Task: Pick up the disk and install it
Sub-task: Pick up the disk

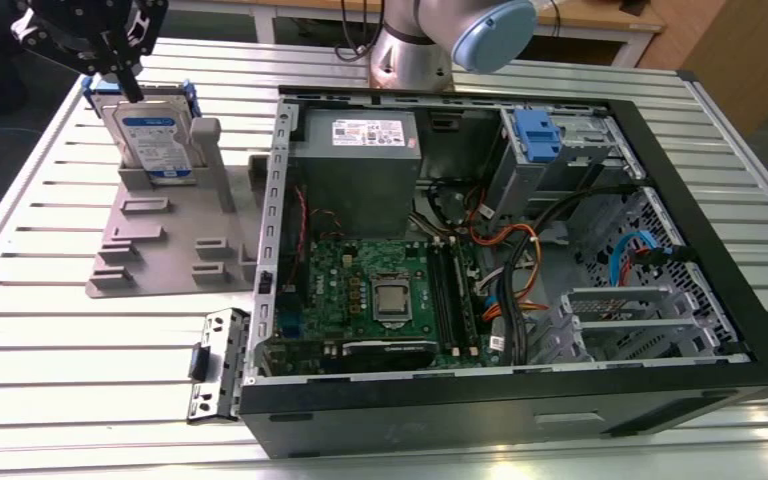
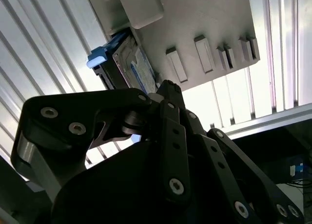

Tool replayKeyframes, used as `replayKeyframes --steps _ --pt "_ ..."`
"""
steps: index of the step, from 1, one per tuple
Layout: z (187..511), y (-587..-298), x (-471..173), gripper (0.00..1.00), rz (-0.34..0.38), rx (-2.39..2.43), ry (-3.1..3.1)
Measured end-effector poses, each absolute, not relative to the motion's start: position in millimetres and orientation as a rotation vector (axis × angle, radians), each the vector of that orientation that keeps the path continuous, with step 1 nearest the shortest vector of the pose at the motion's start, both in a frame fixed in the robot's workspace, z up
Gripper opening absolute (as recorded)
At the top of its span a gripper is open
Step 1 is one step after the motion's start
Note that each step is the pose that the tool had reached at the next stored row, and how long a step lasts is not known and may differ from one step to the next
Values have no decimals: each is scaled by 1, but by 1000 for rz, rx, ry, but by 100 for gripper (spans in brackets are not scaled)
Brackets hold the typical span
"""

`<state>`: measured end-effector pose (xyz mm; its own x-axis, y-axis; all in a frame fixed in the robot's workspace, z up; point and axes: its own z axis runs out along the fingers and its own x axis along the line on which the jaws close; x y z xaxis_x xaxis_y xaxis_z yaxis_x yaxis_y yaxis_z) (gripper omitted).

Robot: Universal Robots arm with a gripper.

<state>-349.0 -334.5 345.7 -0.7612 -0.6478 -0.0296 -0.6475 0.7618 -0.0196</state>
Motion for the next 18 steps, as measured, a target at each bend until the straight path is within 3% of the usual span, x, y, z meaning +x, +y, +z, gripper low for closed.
replayKeyframes --steps 18 --pt "346 -334 -349 10 -11 -1176 2876"
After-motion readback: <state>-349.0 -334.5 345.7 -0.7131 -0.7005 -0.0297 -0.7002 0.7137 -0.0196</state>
